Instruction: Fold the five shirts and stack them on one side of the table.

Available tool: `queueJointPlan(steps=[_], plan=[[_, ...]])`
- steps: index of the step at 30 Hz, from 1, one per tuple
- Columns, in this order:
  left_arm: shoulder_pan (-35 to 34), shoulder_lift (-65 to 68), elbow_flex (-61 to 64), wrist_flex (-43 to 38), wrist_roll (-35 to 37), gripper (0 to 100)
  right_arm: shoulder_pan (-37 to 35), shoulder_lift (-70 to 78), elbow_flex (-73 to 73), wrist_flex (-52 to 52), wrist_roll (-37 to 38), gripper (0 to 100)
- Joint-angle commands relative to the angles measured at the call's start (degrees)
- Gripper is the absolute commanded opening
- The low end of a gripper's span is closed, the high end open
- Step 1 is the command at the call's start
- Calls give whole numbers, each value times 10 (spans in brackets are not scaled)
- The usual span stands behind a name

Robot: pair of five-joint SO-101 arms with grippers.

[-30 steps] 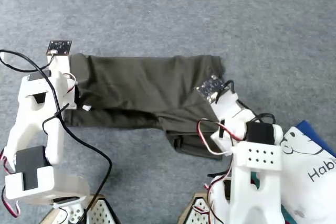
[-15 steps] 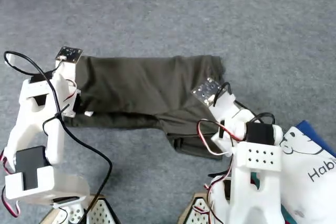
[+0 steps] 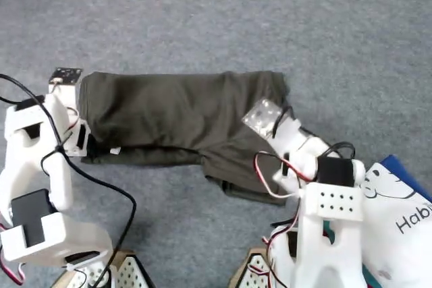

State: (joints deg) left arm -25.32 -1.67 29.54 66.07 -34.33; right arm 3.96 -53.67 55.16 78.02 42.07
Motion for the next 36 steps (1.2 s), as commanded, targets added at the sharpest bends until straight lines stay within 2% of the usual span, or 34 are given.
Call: queueJointPlan(steps=[1, 5, 8, 10, 12, 15, 19, 24, 29, 32, 36], plan=[[-8, -6, -65, 77, 3, 209, -3, -5, -64, -40, -18, 154], [-35, -6, -171, 106, 5, 210, -4, 52, -132, -84, -41, 13], [-53, -5, -273, 108, 61, 178, -15, 140, -215, -90, -62, 17], [-51, -1, -331, 106, 124, 99, -28, 207, -279, -90, -87, 19], [-27, 4, -372, 98, 156, 27, -49, 274, -347, -89, -107, 18], [30, 29, -373, 67, 184, 26, -79, 371, -440, -89, -148, 17], [105, 87, -370, 15, 260, 19, -115, 492, -532, -90, -191, 16], [153, 182, -375, -87, 332, 19, -122, 641, -596, -135, -229, 16], [154, 275, -376, -160, 343, 19, -102, 777, -658, -150, -265, 16], [130, 306, -380, -161, 345, 19, -79, 856, -703, -155, -273, 16], [97, 325, -393, -150, 356, 19, -33, 936, -807, -133, -236, 16]])
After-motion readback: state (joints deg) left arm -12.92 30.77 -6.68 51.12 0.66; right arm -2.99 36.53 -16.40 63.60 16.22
